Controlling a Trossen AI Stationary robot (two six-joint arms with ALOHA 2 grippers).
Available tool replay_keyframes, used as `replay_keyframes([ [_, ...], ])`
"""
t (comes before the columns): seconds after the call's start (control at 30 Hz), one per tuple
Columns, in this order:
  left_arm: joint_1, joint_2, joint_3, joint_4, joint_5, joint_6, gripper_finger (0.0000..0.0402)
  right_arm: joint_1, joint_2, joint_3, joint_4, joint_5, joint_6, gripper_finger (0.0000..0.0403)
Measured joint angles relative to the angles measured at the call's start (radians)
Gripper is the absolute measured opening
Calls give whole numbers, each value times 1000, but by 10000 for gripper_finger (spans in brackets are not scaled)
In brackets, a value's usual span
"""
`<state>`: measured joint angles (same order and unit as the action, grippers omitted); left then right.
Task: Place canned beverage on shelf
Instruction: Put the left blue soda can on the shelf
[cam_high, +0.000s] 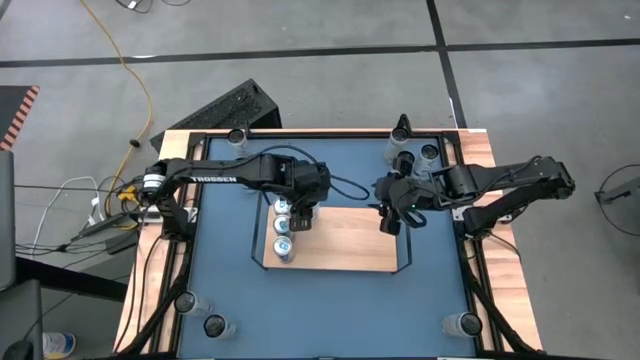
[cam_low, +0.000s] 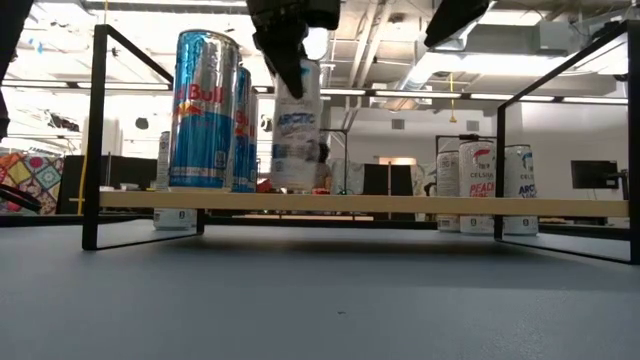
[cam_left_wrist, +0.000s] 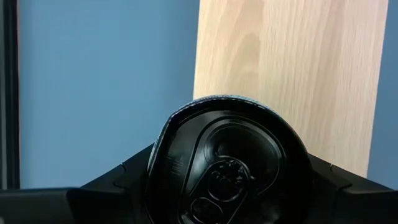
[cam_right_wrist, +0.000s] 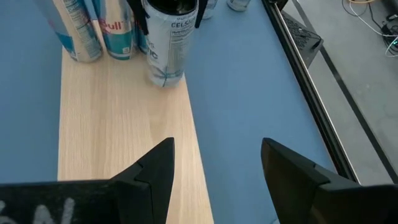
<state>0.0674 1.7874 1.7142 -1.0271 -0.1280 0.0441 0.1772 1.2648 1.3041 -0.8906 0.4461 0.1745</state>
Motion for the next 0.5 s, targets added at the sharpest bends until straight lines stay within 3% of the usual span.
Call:
replay_keyframes([
  [0.5, 7, 0, -18, 53, 8, 9, 242, 26, 0, 0, -7, 0, 1, 219],
])
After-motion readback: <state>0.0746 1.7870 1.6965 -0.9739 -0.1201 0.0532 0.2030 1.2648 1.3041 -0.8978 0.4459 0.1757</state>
